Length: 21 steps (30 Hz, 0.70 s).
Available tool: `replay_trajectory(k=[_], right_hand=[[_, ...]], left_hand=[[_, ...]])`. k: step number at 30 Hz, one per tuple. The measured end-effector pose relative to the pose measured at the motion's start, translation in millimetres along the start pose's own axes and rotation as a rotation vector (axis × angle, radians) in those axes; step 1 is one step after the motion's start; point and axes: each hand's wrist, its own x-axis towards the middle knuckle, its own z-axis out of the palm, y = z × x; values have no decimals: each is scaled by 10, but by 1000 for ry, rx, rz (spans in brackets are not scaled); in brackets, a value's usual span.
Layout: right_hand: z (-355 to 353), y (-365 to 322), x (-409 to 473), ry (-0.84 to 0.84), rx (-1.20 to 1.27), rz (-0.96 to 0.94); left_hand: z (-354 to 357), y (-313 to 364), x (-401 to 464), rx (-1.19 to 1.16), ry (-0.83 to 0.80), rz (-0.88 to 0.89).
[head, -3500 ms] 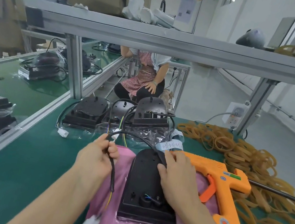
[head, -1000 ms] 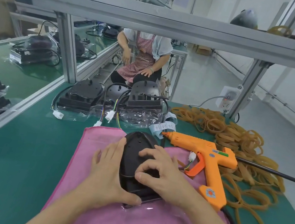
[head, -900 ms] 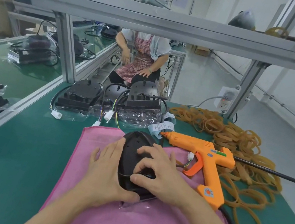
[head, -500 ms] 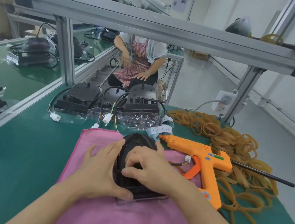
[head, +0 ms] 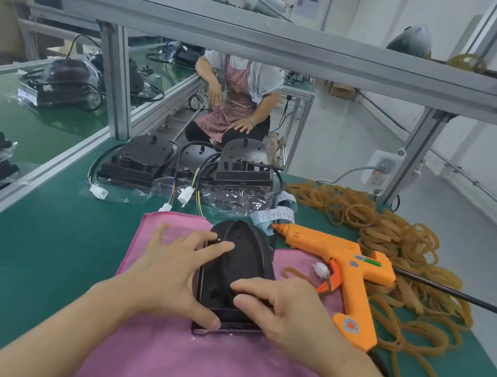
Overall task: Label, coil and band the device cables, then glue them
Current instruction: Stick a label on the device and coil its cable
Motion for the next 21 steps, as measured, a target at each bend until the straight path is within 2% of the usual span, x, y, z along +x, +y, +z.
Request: replay_trajectory(k=[8, 11, 13, 16, 19, 21], right_hand=[[242, -11, -154, 179, -125, -220], [282, 31, -221, 159, -96, -234], [288, 53, -228, 187, -74, -219], [291, 57, -214, 222, -100, -217], [288, 47, -204, 224, -184, -235], [294, 59, -199, 247, -128, -210]], left_hand=[[-22, 77, -80, 15, -5, -48], [-213, 14, -19, -208, -74, -32], [-345, -9, 155, -350, 2, -36], [-314, 74, 552, -478, 238, -79], [-96, 174, 824, -426, 301, -126], [68, 176, 882, -424, 379, -170]])
